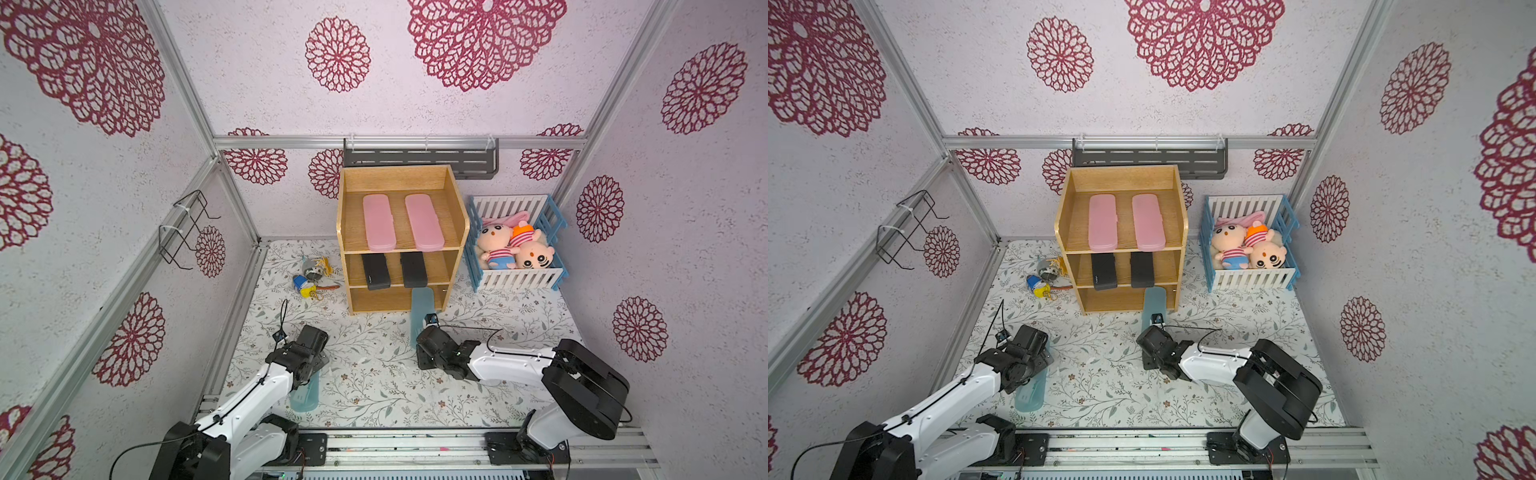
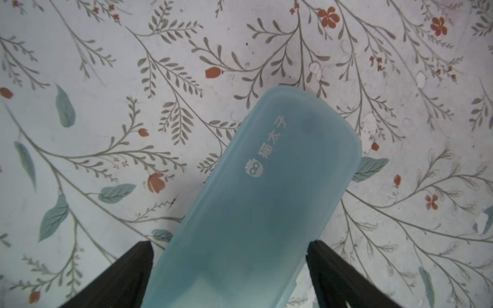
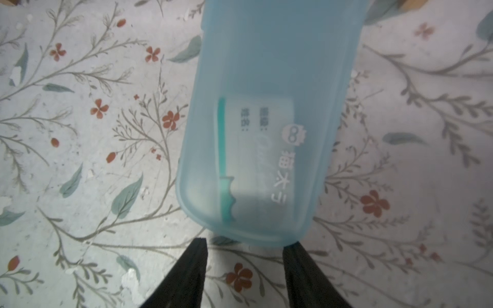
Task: Place the pencil cases on the shelf according to color
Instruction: Place the pencil case on the shelf.
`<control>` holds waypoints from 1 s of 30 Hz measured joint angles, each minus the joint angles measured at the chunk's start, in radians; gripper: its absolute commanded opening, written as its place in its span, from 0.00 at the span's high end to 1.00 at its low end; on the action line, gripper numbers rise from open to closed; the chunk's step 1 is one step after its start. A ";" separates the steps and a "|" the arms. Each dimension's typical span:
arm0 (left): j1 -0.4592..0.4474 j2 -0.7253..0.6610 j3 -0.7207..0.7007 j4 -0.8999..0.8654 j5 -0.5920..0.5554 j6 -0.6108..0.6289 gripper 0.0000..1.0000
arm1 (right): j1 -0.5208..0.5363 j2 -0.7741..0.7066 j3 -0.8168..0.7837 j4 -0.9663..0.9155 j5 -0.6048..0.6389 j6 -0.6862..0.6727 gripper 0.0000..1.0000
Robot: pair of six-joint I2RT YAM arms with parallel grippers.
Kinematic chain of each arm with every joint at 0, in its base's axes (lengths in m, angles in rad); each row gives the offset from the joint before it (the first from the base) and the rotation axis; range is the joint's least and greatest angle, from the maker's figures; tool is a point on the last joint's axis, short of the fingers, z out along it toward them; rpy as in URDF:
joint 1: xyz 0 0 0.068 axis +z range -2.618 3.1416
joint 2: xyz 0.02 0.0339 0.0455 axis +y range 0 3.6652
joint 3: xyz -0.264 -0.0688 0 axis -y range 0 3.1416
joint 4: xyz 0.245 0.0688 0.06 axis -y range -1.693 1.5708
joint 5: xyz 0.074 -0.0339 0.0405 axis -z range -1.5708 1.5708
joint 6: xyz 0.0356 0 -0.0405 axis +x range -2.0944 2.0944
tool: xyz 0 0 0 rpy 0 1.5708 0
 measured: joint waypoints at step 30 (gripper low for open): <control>0.000 -0.105 0.053 -0.082 -0.043 0.005 0.03 | -0.021 -0.130 0.029 -0.009 -0.003 -0.089 0.48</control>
